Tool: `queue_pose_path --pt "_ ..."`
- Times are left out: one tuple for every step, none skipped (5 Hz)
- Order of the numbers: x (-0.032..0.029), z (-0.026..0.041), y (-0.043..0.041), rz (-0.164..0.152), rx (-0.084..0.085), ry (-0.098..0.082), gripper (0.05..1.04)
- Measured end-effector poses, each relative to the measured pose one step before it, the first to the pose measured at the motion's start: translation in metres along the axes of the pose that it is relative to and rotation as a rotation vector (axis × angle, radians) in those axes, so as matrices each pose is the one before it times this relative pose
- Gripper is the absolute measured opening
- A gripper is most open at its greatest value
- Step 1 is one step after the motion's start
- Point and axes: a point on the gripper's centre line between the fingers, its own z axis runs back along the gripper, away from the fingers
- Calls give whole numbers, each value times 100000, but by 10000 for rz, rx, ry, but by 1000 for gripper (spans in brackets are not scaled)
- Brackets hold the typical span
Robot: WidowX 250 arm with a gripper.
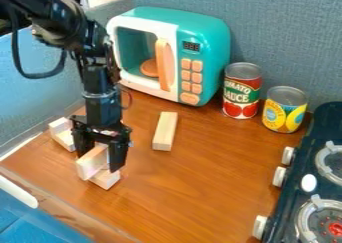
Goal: Move the rectangular block from a rectangular block to the center of the wooden table
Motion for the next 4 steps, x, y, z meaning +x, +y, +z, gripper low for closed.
queue_pose_path --pt "408 -336 272 -175 120 -189 658" --pt "-120 -20 24 206 101 -115 364" --pt "-391 333 -274 8 38 -70 314" --pt "-712 3441 -1074 -80 130 -743 314"
